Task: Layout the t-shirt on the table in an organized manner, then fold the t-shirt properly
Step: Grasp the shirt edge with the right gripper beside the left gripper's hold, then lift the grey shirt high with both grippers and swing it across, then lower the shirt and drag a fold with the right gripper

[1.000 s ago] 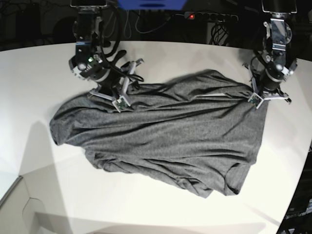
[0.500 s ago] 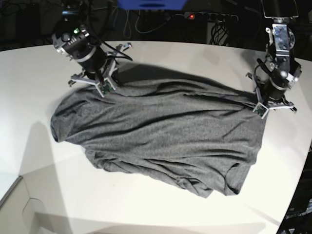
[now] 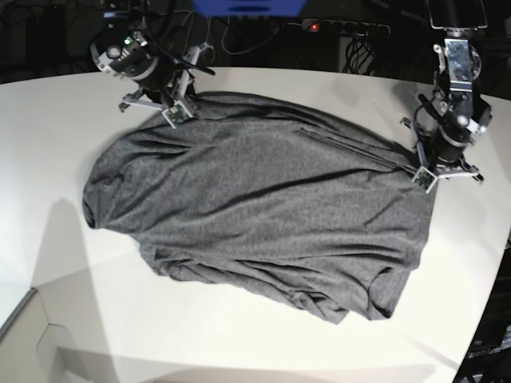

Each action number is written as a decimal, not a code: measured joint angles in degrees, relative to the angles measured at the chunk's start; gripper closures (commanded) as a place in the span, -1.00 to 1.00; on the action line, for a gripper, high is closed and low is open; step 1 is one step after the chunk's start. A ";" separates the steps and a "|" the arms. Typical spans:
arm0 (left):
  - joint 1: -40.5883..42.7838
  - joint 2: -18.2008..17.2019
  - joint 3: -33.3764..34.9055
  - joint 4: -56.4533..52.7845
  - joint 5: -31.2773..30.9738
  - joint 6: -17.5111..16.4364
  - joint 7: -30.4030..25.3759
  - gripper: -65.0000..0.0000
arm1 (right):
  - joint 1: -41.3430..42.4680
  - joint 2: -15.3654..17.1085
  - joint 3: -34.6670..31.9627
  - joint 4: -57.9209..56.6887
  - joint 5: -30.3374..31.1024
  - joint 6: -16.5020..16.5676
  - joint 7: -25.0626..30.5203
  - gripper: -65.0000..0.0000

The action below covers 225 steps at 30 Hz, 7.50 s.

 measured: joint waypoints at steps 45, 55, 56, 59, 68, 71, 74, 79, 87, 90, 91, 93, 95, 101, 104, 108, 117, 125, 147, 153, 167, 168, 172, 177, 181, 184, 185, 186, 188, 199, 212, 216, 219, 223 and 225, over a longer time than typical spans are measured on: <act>0.26 1.14 0.00 0.00 0.02 0.17 0.09 1.00 | 13.68 7.54 -0.35 -8.04 -0.13 0.00 0.11 1.00; 0.13 1.29 -0.15 0.26 -0.20 -0.07 -0.02 1.00 | 10.75 7.19 9.77 4.04 0.26 0.02 -0.04 1.00; 0.11 1.27 -0.17 0.31 -0.20 -0.07 -0.02 1.00 | 10.69 7.08 10.25 5.07 0.52 0.02 0.17 1.00; -0.07 1.27 -0.17 0.48 -0.26 -0.07 -0.15 1.00 | 10.51 7.10 10.86 8.09 1.16 0.04 0.39 1.00; -5.81 1.27 -0.37 6.10 0.00 -0.22 0.66 1.00 | 13.73 7.10 14.95 9.01 7.32 0.17 9.88 1.00; -10.78 1.29 -0.17 7.19 -0.11 -0.31 0.96 1.00 | 18.62 7.08 14.99 8.94 7.32 0.57 10.16 1.00; -15.56 1.27 0.00 8.09 -0.15 -0.22 0.59 1.00 | 24.68 7.17 15.06 8.92 7.26 0.55 9.94 1.00; -26.67 0.90 3.78 3.78 0.04 -0.02 0.85 1.00 | 36.63 7.37 14.99 6.60 7.39 0.59 9.55 1.00; -47.78 1.01 13.90 -12.46 0.52 -0.44 1.33 1.00 | 63.60 13.00 11.13 -18.16 4.61 0.70 5.49 1.00; -56.46 1.25 16.50 -17.35 -0.28 0.04 0.31 1.00 | 73.70 14.23 10.21 -28.11 0.85 0.90 6.23 1.00; -58.82 1.20 17.03 -19.02 -0.33 0.02 0.07 1.00 | 76.59 14.84 10.14 -31.47 0.74 1.07 7.34 1.00; -63.76 1.20 17.49 -23.76 -0.39 -0.02 -0.35 1.00 | 82.71 16.61 10.21 -39.39 -0.02 0.85 11.17 1.00; -68.52 2.14 17.55 -28.89 0.17 0.07 0.68 1.00 | 88.26 17.97 10.25 -46.84 -0.39 0.76 15.08 1.00; -77.24 4.33 17.49 -29.97 -0.37 0.02 -0.20 1.00 | 99.14 18.82 10.12 -52.06 -0.92 0.42 19.76 1.00; -76.22 3.65 17.27 -26.14 0.07 0.22 1.07 1.00 | 98.29 19.34 10.62 -49.66 -1.79 0.37 17.90 1.00; -67.93 3.15 17.38 -15.54 0.13 0.13 0.92 1.00 | 90.82 18.49 11.54 -39.50 -0.83 0.31 14.99 1.00; -39.12 2.40 11.93 9.22 -1.14 -0.98 3.06 1.00 | 57.24 12.28 16.17 -14.34 2.21 0.57 10.16 1.00; -21.35 2.25 -0.33 18.36 -0.46 -0.44 5.73 1.00 | 38.25 6.69 16.17 -10.19 5.20 0.26 9.70 1.00; -0.46 2.99 -37.42 21.33 -19.21 0.02 6.80 1.00 | 44.70 7.54 -10.47 -26.29 4.46 0.20 9.62 0.10; 6.21 3.61 -42.49 21.00 -21.75 -3.63 7.28 1.00 | 49.13 3.26 -12.94 -35.85 4.68 0.20 10.51 -0.08; 8.66 14.32 -43.89 24.11 -22.77 -7.32 7.17 1.00 | 61.22 -5.42 -14.82 -71.34 4.94 -3.30 32.76 -0.09; 9.29 14.47 -43.87 24.35 -22.80 -7.39 6.86 1.00 | 61.81 -5.57 -14.80 -74.64 4.81 -5.86 34.82 -0.09; 9.64 14.27 -44.17 24.33 -22.40 -7.30 6.99 1.00 | 63.47 -5.51 -14.80 -84.21 4.81 -14.21 44.26 -0.09; 9.79 14.27 -44.09 24.33 -22.75 -7.32 6.86 1.00 | 64.15 -5.75 -14.95 -88.50 4.76 -14.19 48.28 -0.09; 9.75 14.25 -44.09 24.33 -22.77 -7.32 6.84 1.00 | 64.24 -5.73 -14.95 -90.01 4.85 -14.21 48.26 -0.08; 9.79 14.27 -44.09 24.33 -22.73 -7.32 6.86 1.00 | 64.65 -5.75 -14.97 -90.71 5.84 -14.19 46.45 -0.08; 9.77 14.27 -44.09 24.33 -22.75 -7.30 6.86 1.00 | 64.85 -5.75 -15.08 -90.42 5.84 -14.19 44.87 -0.08; 9.79 14.27 -44.09 24.33 -22.75 -7.32 6.84 1.00 | 65.02 -5.75 -15.23 -90.33 5.86 -14.19 43.74 -0.08; 9.79 14.27 -44.09 24.33 -22.73 -7.32 6.86 1.00 | 65.16 -5.55 -17.18 -90.09 4.35 -14.21 42.99 -0.08; 9.77 14.27 -43.98 24.33 -22.77 -7.32 6.86 1.00 | 63.67 -3.48 -20.90 -89.11 -3.21 -13.99 45.59 0.29; 9.64 14.16 -43.87 24.35 -23.02 -7.32 6.86 1.00 | 52.37 -0.79 -30.12 -58.95 -14.53 -15.91 33.16 -0.20; 9.66 14.14 -43.89 24.35 -22.99 -7.32 6.88 1.00 | 52.59 -2.14 -31.15 -59.10 -16.52 -15.89 33.05 -0.20; 9.79 14.29 -44.00 24.35 -22.99 -7.32 6.86 1.00 | 54.53 -3.34 -30.49 -60.78 -16.72 -16.20 32.59 -0.20; 9.75 14.45 -43.93 24.35 -23.17 -7.34 6.67 1.00 | 58.45 -5.44 -24.15 -65.48 -16.70 -23.41 33.00 -0.20; 9.79 14.45 -43.93 24.35 -22.97 -7.34 6.71 1.00 | 60.00 -5.57 -21.92 -67.89 -16.68 -24.96 33.20 -0.20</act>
